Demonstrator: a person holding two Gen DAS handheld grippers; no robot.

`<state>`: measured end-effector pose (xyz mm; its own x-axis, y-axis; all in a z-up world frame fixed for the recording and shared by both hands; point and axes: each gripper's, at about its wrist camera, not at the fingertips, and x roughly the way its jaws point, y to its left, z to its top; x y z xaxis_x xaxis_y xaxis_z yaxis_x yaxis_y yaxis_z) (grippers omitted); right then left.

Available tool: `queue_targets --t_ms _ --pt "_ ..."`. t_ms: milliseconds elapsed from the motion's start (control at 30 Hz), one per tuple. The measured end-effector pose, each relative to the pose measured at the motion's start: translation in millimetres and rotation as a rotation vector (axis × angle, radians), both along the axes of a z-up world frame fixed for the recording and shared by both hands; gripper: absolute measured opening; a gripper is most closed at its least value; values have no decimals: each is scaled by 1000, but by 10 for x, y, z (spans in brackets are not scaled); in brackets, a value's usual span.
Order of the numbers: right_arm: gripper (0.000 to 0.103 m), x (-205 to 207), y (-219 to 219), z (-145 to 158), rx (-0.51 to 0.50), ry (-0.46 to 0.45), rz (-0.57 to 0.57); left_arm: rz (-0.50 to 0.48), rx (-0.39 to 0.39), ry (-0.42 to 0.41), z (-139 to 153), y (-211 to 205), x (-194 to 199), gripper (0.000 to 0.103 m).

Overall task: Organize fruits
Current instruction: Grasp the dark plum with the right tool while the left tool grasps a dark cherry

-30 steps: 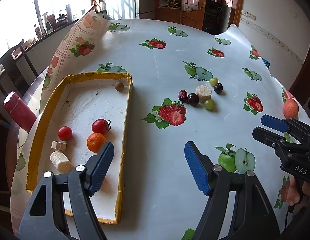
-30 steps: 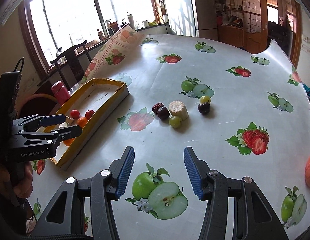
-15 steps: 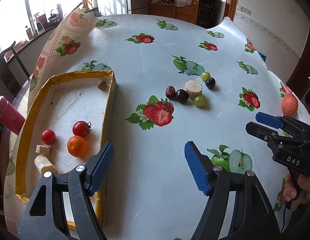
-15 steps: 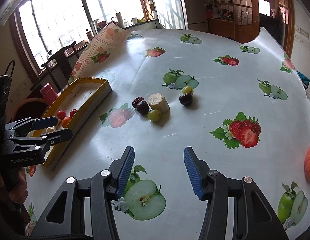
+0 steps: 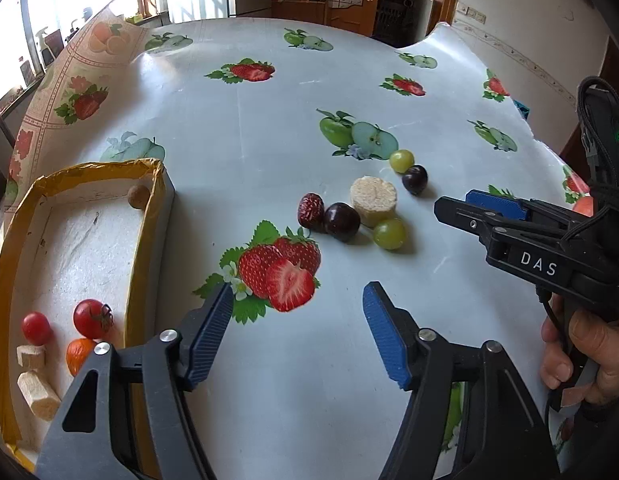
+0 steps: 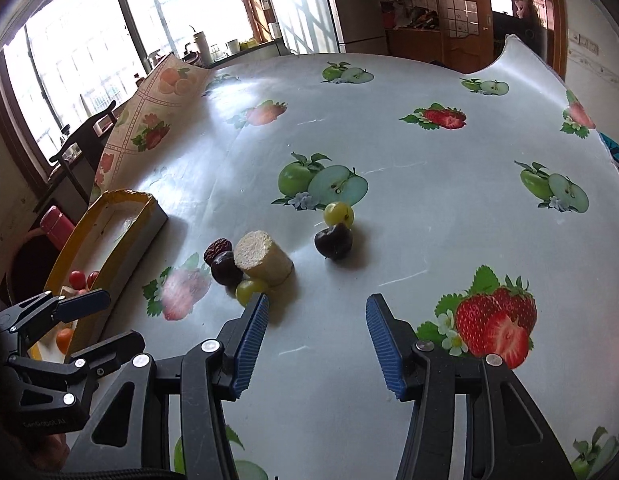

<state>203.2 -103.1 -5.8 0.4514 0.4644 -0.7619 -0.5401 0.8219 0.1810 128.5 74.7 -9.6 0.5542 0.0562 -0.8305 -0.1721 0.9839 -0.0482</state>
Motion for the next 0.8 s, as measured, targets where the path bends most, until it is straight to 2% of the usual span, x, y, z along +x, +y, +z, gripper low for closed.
queue_targets --t_ms 100,200,400,467,600,700,733,800 --pt "49 216 137 -109 -26 15 -14 7 -31 25 -95 89 170 61" --pt "48 337 245 -185 -36 26 -10 -31 -72 17 -114 79 249 61" --pt "45 451 388 -267 -36 21 0 -60 -61 6 -172 14 423 61" --pt "29 485 414 -268 -47 15 -5 -65 -84 15 -222 20 482 61" --pt "24 497 338 -249 -13 23 -17 -72 -90 15 -282 -7 568 61" --pt "24 455 288 -236 0 25 -12 -78 -100 5 -292 -7 611 51" --pt "24 439 270 -228 5 26 -12 -86 -109 0 -286 -11 611 45" --pt "24 398 225 -196 21 24 -12 -94 -98 -1 -289 -40 603 45"
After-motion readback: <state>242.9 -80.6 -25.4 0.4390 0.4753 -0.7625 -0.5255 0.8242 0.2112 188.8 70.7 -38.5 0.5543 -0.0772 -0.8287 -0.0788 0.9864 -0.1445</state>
